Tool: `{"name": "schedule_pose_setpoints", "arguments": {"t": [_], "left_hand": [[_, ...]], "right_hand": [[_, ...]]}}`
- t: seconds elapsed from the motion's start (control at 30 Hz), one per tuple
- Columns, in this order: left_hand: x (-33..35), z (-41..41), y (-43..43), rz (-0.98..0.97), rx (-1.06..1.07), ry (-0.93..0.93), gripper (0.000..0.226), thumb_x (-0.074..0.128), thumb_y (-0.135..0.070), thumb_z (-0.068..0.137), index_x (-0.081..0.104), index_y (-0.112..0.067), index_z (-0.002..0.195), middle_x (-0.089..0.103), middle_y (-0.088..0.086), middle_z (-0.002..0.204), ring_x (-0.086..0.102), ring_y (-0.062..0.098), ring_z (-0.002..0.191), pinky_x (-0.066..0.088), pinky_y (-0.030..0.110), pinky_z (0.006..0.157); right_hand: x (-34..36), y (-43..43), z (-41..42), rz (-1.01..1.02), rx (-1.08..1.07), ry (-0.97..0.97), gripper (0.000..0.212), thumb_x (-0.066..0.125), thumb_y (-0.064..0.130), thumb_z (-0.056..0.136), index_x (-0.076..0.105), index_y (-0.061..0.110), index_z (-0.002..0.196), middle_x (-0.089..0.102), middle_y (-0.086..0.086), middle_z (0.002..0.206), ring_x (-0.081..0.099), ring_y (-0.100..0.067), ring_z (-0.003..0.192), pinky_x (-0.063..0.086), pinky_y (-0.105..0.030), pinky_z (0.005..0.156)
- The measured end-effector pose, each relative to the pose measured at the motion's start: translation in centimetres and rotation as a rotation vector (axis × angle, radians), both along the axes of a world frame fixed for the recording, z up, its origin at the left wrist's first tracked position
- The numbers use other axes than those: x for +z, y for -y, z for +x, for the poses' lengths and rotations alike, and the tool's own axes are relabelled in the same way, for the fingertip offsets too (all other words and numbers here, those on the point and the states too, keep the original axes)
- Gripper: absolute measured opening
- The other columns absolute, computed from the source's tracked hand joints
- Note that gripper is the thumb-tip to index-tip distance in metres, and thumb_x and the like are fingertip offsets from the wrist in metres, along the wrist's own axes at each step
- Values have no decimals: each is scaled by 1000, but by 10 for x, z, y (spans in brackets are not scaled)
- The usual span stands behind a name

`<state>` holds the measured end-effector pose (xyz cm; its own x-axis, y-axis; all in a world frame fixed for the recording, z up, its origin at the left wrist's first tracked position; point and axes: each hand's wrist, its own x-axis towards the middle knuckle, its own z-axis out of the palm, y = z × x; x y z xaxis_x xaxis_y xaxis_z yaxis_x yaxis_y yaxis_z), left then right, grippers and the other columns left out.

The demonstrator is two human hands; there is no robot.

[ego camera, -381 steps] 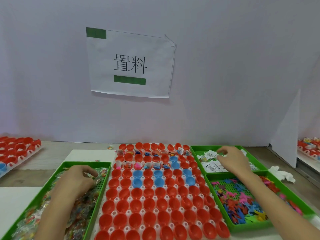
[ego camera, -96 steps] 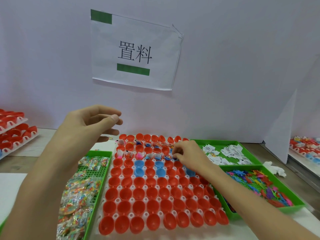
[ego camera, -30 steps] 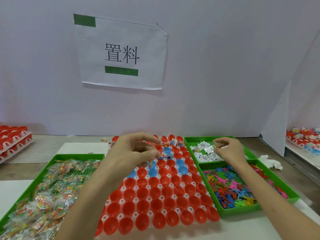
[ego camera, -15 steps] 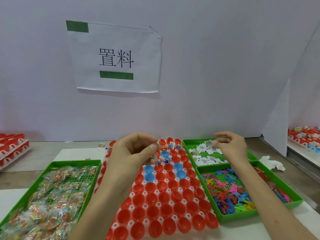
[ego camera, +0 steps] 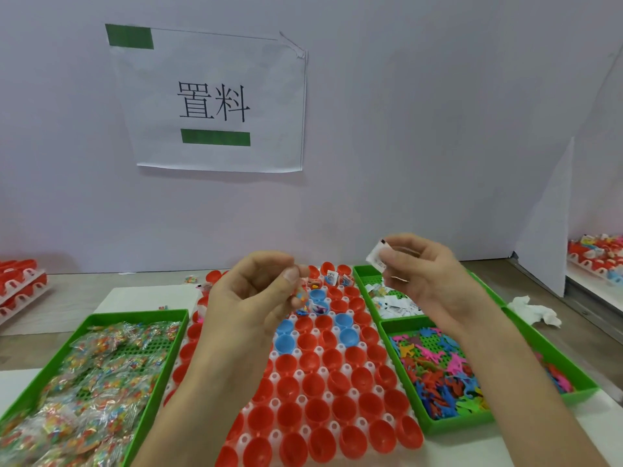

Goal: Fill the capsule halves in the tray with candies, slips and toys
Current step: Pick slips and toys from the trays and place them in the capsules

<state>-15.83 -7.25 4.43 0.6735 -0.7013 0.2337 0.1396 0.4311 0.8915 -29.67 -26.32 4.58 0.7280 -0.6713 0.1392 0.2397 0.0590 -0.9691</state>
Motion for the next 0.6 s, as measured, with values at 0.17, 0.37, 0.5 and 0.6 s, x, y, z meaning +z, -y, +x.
{"name": "schedule_pose_setpoints", "arguments": {"t": [0.17,0.37,0.5,0.6], "left_hand": [[1,-5,0,-157,-121,-116,15,81,-11,67,76,-25,71,73,-1,79,70,6,71,54,16,59],[2,-10,1,-175,-118,-125,11,76,-12,75,76,-23,75,73,3,84,71,11,75,57,19,66],[2,-9,-1,-119,-66,-49,18,83,-25,66,76,-26,83,75,5,96,73,13,86,57,19,72],[2,-8,1,-46,-13,94,32,91,-24,57,76,-30,85,77,1,97,74,16,93,57,21,77]], "right_hand": [[32,-48,6,-45,442,81,20,87,15,72,77,21,89,71,2,79,66,-9,66,55,-19,65],[26,-73,18,-203,253,-39,19,82,22,70,75,22,88,71,1,78,69,-11,73,53,-18,67],[22,-73,19,-343,67,-109,24,84,28,72,76,26,94,72,4,84,72,-17,83,56,-25,76],[22,-71,18,-391,33,-131,22,84,24,78,77,28,98,75,5,92,74,-15,87,58,-24,76]]}}
